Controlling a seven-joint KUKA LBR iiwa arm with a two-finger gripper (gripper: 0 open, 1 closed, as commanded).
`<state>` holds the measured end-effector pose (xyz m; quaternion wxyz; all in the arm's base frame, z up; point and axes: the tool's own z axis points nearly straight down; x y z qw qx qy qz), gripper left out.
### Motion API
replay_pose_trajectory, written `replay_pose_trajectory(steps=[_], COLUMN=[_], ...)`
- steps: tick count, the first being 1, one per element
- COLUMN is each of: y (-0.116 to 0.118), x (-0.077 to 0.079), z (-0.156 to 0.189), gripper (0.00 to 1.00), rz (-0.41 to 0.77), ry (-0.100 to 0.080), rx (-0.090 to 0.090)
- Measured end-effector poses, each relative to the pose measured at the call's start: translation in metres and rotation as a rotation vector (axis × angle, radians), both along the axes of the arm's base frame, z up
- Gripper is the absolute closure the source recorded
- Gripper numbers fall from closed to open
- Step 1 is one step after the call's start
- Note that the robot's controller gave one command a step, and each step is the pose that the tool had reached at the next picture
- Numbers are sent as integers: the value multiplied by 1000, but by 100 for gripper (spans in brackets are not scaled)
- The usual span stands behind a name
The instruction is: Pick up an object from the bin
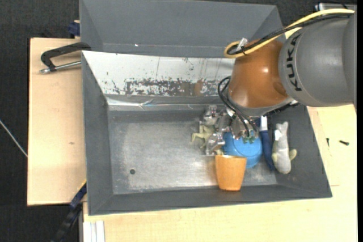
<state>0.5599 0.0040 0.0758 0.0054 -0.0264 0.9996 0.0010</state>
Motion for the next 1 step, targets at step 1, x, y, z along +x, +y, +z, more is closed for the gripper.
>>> replay_pose_trajectory(steps=[1], y=[9], x=[0], z=[140], gripper=[100], rz=[47], ry=[-4], rx=[-1])
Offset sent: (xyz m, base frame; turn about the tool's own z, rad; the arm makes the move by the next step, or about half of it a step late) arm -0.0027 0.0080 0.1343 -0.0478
